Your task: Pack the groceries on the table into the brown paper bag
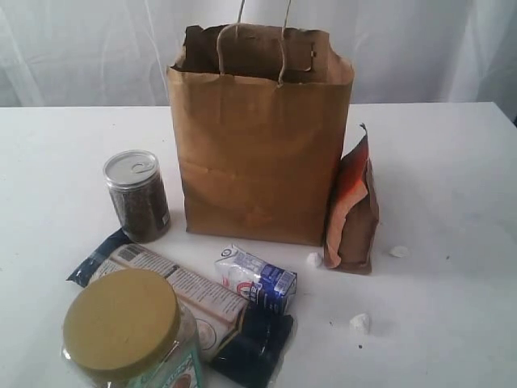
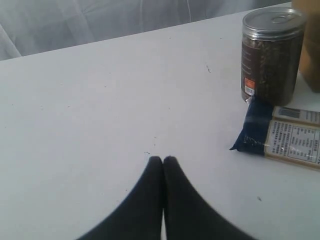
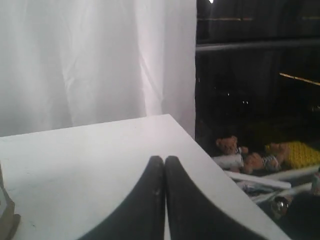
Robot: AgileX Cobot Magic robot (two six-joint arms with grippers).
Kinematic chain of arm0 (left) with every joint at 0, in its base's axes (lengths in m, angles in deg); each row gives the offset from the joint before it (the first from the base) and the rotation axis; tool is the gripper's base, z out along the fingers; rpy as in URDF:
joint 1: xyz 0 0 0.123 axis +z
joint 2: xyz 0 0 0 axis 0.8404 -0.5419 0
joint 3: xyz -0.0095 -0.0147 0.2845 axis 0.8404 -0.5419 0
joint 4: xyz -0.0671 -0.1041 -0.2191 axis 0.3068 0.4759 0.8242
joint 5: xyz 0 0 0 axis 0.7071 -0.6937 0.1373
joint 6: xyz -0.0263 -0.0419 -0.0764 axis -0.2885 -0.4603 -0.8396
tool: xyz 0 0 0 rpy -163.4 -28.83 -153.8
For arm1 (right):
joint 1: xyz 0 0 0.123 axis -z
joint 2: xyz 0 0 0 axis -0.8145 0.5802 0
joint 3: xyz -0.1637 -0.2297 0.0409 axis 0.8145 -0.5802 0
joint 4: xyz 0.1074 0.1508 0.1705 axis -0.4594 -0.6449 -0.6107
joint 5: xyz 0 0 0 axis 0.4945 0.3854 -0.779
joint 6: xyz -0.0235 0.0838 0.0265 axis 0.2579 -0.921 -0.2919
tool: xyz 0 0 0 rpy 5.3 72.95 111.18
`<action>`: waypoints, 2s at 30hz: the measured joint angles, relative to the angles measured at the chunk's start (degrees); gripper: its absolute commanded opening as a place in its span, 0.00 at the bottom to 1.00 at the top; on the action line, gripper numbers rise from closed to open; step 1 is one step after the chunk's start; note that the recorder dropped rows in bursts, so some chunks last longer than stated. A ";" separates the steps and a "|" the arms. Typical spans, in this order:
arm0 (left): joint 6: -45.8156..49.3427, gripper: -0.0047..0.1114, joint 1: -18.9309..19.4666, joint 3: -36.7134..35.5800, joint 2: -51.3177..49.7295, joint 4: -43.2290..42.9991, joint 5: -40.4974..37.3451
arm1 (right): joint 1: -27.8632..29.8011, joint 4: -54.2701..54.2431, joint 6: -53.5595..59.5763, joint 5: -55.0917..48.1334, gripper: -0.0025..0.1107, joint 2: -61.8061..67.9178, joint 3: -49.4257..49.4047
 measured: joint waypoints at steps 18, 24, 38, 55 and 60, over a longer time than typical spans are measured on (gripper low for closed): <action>0.00 0.04 0.00 0.00 0.00 0.00 0.00 | -1.83 -53.15 51.90 -13.15 0.02 0.00 -0.05; 0.00 0.04 0.00 0.00 0.00 0.00 0.00 | -1.83 -53.26 52.15 -13.20 0.02 0.00 -0.05; 7.59 0.04 0.00 0.00 0.00 -4.95 0.00 | -1.83 -53.37 52.24 -13.20 0.02 0.00 -0.05; -20.70 0.04 0.00 0.00 0.00 2.36 21.17 | -1.83 -53.49 52.24 -13.28 0.02 0.00 -0.05; -37.08 0.04 0.00 0.00 0.08 3.80 33.85 | -1.83 -53.49 52.24 -13.28 0.02 0.00 -0.05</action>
